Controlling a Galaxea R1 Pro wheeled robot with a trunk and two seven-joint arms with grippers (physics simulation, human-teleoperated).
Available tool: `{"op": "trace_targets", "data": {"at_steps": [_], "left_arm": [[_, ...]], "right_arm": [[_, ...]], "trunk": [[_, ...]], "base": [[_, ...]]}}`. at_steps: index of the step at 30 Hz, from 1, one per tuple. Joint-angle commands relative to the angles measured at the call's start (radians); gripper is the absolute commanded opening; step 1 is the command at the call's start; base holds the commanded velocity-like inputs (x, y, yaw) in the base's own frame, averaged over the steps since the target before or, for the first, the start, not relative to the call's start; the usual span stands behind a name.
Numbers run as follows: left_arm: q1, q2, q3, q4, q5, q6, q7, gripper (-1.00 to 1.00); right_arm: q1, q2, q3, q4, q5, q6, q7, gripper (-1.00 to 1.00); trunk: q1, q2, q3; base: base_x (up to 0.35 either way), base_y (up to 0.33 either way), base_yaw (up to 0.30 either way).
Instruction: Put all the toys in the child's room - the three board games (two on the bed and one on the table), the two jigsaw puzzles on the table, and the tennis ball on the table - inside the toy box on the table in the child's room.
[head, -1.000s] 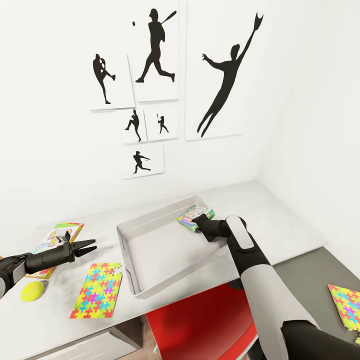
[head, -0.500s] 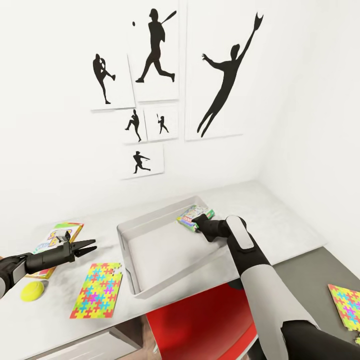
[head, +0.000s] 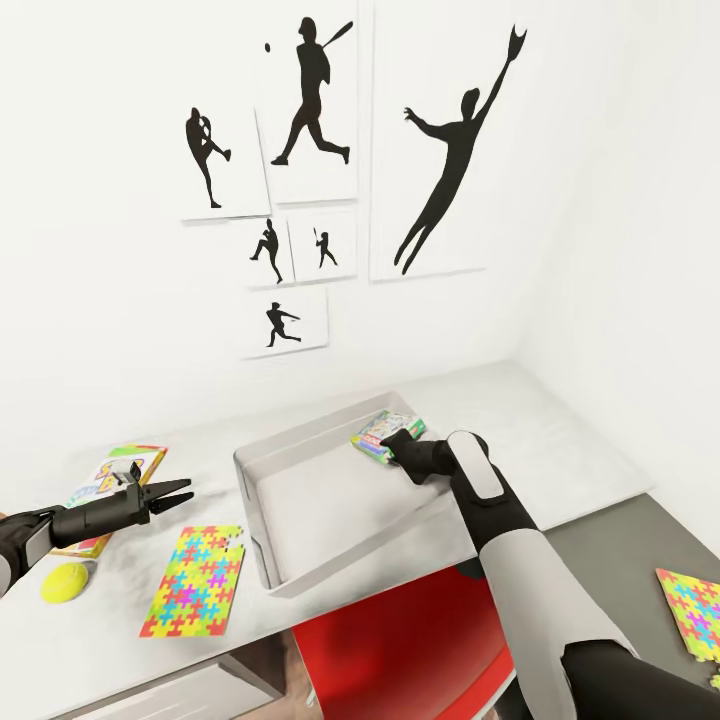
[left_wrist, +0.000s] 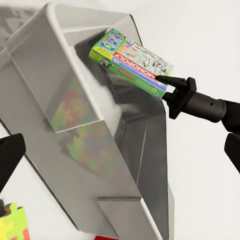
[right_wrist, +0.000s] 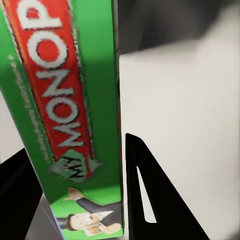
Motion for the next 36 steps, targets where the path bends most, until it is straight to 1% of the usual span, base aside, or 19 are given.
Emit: {"op": "trace_targets", "data": {"at_steps": [1,19,21,23,26,28,32,36], "left_arm": [[-0.001,0.0,0.006,0.0,-0.007,0.011,-0.004,1.0],[-0.001,0.0,0.006,0.0,-0.007,0.011,-0.004,1.0],[-0.001,0.0,0.006,0.0,-0.007,0.011,-0.004,1.0],[-0.001,0.0,0.006,0.0,-0.007,0.011,-0.004,1.0],[-0.001,0.0,0.006,0.0,-0.007,0.011,-0.004,1.0],[-0.001,0.0,0.006,0.0,-0.007,0.011,-0.004,1.0],[-0.001,0.0,0.006,0.0,-0.007,0.011,-0.004,1.0],[-0.001,0.0,0.006,0.0,-0.007,0.011,-0.004,1.0]], "right_arm": [[-0.001,0.0,0.002,-0.001,-0.014,-0.002,-0.01,-1.0],[-0.003,0.0,0.007,-0.001,-0.017,-0.003,-0.012,-1.0],[-0.004,0.0,0.007,-0.001,-0.042,-0.007,-0.018,-1.0],[-0.005,0.0,0.008,0.001,-0.082,-0.008,-0.042,-1.0],[-0.005,0.0,0.009,0.001,-0.142,-0.01,-0.116,-1.0],[-0.006,0.0,0.009,0.001,-0.169,-0.012,-0.15,-1.0],[-0.007,0.0,0.009,0.001,-0.189,-0.012,-0.172,-1.0],[-0.007,0.0,0.01,0.002,-0.194,-0.012,-0.176,-1.0]], "trunk": [[0.001,-0.002,-0.002],[0.001,-0.002,-0.002],[0.001,-0.002,-0.002],[0.001,-0.002,-0.002],[0.001,-0.002,-0.002],[0.001,-0.002,-0.002],[0.001,-0.002,-0.002],[0.001,-0.002,-0.002]], "base": [[0.0,0.0,0.0],[0.0,0.0,0.0],[0.0,0.0,0.0],[0.0,0.0,0.0],[0.0,0.0,0.0],[0.0,0.0,0.0],[0.0,0.0,0.0],[0.0,0.0,0.0]]}}
